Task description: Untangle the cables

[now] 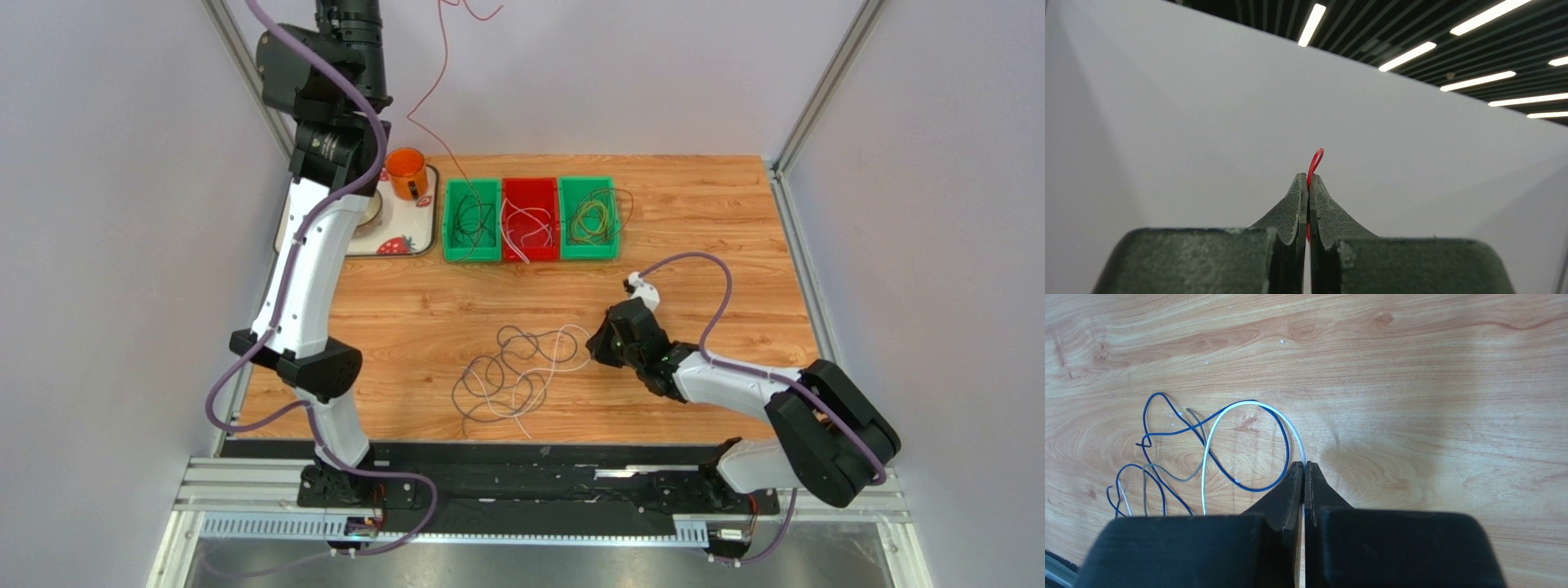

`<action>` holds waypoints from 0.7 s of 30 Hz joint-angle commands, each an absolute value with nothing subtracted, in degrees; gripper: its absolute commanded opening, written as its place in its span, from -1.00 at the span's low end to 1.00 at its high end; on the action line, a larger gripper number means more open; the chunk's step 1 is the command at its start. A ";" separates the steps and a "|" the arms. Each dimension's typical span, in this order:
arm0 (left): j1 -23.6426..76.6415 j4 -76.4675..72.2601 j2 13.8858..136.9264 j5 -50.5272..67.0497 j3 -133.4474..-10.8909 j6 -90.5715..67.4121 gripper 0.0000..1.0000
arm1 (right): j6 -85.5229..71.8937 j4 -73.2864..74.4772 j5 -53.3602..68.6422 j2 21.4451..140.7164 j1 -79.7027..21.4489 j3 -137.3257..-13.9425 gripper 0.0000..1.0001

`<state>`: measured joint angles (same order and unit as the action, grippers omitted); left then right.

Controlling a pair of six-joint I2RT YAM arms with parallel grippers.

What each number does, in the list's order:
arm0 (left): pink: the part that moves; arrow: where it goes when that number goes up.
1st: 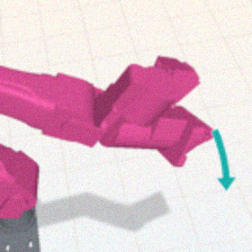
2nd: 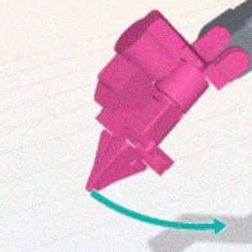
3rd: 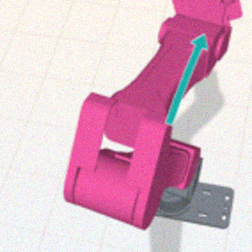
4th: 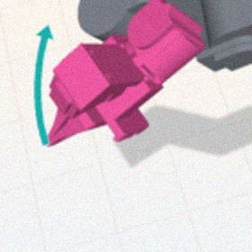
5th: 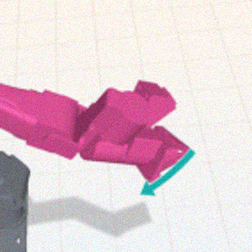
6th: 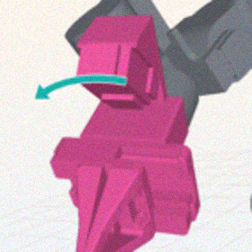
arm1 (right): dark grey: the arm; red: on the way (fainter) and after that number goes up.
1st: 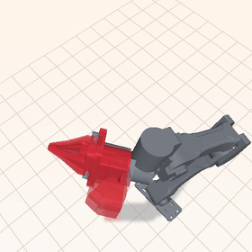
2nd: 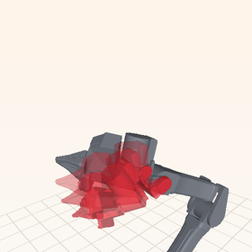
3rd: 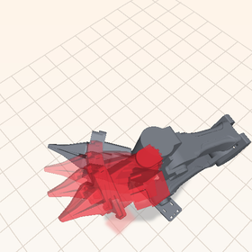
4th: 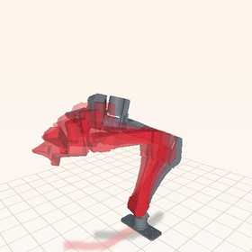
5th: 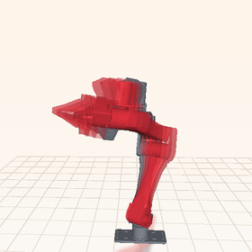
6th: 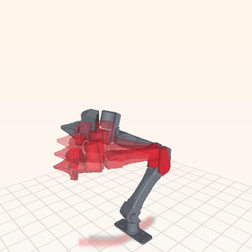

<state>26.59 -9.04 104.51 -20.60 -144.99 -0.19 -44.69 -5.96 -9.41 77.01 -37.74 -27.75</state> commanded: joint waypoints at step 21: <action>26.45 -43.76 105.47 -5.37 -150.82 -14.38 -1.00 | -42.98 -7.29 -12.74 77.61 -40.25 -30.76 -1.00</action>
